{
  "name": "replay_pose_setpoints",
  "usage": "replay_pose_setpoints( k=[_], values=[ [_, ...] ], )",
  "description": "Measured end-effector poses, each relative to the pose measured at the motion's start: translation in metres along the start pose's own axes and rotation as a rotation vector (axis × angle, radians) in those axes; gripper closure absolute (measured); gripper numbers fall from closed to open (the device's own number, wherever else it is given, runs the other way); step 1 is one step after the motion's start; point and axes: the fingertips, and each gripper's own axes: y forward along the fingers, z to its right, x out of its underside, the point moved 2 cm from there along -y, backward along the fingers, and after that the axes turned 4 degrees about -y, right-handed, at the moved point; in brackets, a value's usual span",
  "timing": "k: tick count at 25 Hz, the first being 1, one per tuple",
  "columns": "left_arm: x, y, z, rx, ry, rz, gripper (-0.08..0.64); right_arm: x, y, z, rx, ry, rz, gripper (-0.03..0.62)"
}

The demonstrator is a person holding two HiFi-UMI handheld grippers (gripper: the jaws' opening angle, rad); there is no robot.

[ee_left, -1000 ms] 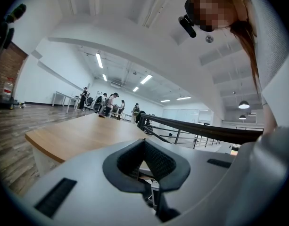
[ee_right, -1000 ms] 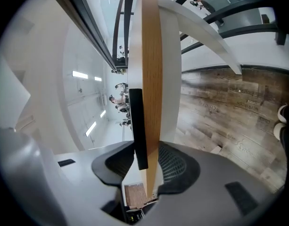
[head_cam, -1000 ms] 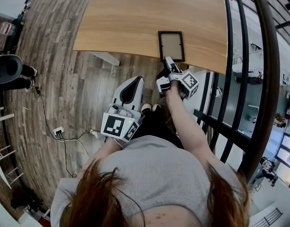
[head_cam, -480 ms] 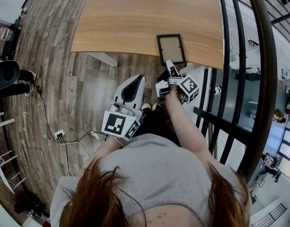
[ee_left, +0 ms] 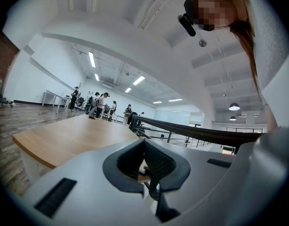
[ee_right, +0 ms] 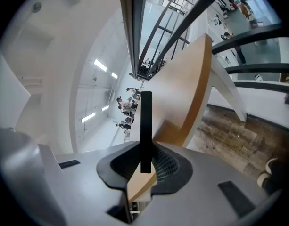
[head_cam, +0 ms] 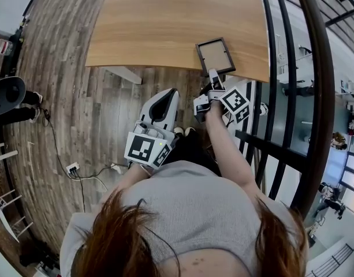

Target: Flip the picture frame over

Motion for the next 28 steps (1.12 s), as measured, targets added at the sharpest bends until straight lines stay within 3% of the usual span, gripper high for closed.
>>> replay_pose_setpoints(
  k=[3, 10, 12, 17, 19, 22, 28],
  values=[
    [-0.002, 0.001, 0.003, 0.010, 0.000, 0.003, 0.555, -0.015, -0.004, -0.006, 0.037, -0.125, 0.014, 0.508],
    [-0.001, 0.000, 0.001, 0.010, -0.006, 0.012, 0.555, -0.042, -0.011, -0.021, 0.167, -0.597, 0.052, 0.508],
    [-0.002, -0.001, 0.003, 0.011, -0.007, 0.014, 0.554, -0.044, -0.013, -0.027, 0.203, -0.819, 0.050, 0.508],
    [-0.003, -0.004, -0.001, 0.008, -0.013, 0.014, 0.554, -0.036, -0.013, -0.059, 0.284, -1.542, 0.097, 0.506],
    [-0.003, -0.006, -0.001, 0.007, -0.017, 0.014, 0.555, -0.030, -0.013, -0.064, 0.291, -1.764, 0.093, 0.508],
    [-0.003, -0.009, 0.000, 0.003, -0.020, 0.015, 0.554, -0.023, -0.010, -0.055, 0.306, -2.001, 0.048, 0.506],
    [-0.001, -0.009, -0.001, -0.008, -0.027, 0.010, 0.554, -0.012, -0.002, -0.024, 0.256, -2.310, -0.052, 0.506]
  ],
)
